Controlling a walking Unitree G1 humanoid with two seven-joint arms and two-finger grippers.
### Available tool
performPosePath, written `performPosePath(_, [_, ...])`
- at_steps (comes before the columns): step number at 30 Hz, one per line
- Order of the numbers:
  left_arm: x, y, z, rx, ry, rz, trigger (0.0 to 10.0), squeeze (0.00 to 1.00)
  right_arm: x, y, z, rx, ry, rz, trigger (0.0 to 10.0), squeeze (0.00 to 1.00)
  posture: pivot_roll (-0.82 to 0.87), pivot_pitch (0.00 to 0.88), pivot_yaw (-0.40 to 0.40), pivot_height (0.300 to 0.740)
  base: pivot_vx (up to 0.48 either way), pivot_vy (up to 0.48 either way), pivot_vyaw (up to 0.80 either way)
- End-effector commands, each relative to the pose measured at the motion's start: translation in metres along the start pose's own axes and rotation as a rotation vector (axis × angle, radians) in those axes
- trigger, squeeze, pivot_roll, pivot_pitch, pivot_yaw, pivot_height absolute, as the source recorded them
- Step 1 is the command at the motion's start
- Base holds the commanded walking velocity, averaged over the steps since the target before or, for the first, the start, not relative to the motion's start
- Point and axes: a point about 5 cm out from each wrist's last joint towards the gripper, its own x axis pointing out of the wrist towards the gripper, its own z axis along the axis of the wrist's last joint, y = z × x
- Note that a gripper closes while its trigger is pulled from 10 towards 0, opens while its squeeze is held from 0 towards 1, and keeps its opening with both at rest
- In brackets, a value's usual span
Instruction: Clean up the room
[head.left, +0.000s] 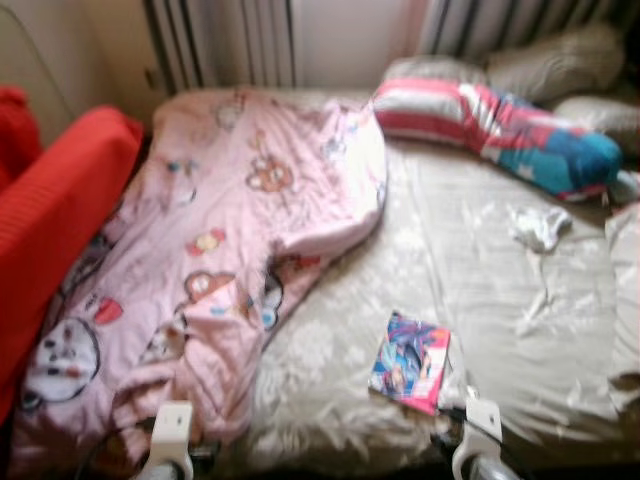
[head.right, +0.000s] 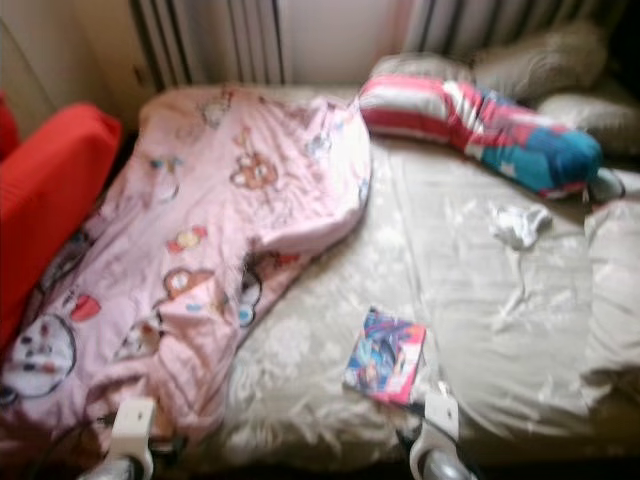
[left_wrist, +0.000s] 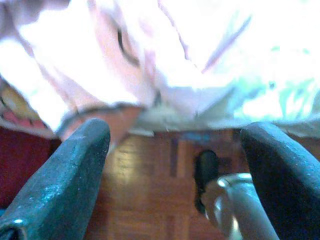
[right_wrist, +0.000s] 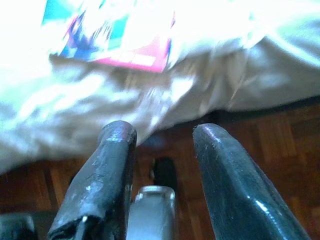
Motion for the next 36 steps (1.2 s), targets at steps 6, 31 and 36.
performPosePath(6, [0.002, -0.007, 0.012, 0.015, -0.069, -0.04, 10.0, 0.0, -0.002, -0.009, -0.005, 0.013, -0.019, -0.014, 10.0, 0.0, 0.14, 0.054, 0.0, 0.74, 0.0, 0.0, 0.0])
performPosePath(31, [-0.002, -0.02, 0.095, -0.053, -0.53, -0.078, 10.0, 0.0, -0.008, 0.004, 0.062, -0.001, -0.464, 0.061, 10.0, 0.0, 0.12, 0.051, -0.012, 0.74, 0.0, 0.0, 0.0])
performPosePath(36, [-0.002, -0.019, 0.098, -0.047, -0.544, -0.075, 10.0, 0.0, -0.008, 0.008, 0.062, 0.005, -0.473, 0.07, 10.0, 0.0, 0.12, 0.062, -0.011, 0.74, 0.0, 0.0, 0.0])
